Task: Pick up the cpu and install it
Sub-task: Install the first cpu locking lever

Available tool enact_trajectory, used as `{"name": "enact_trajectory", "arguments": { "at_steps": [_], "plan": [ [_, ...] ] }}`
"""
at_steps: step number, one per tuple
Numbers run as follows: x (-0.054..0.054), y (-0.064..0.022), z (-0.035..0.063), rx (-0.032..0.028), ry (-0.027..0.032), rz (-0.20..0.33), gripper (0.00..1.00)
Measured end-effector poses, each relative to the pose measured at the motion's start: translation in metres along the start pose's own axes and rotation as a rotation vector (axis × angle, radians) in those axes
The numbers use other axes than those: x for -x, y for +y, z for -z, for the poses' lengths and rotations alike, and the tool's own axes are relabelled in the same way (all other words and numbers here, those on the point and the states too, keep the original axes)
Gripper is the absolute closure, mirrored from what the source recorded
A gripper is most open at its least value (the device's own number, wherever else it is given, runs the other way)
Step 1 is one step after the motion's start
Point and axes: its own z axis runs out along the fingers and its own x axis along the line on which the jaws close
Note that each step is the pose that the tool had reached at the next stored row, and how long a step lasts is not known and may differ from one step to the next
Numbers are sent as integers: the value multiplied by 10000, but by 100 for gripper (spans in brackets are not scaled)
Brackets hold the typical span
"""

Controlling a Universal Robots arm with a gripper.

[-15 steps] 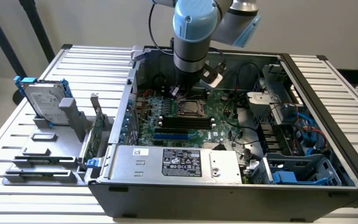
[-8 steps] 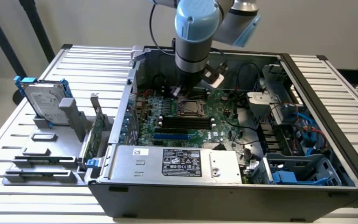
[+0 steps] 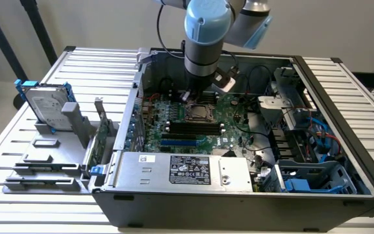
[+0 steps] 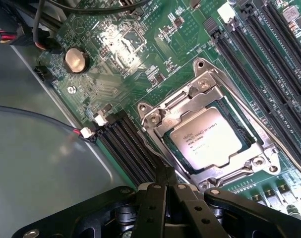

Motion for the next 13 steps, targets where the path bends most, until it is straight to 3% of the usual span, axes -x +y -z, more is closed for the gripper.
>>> {"name": "enact_trajectory", "arguments": {
  "at_steps": [13],
  "plan": [
    [-33, 49, -14, 44, -54, 2, 89]
  ]
}}
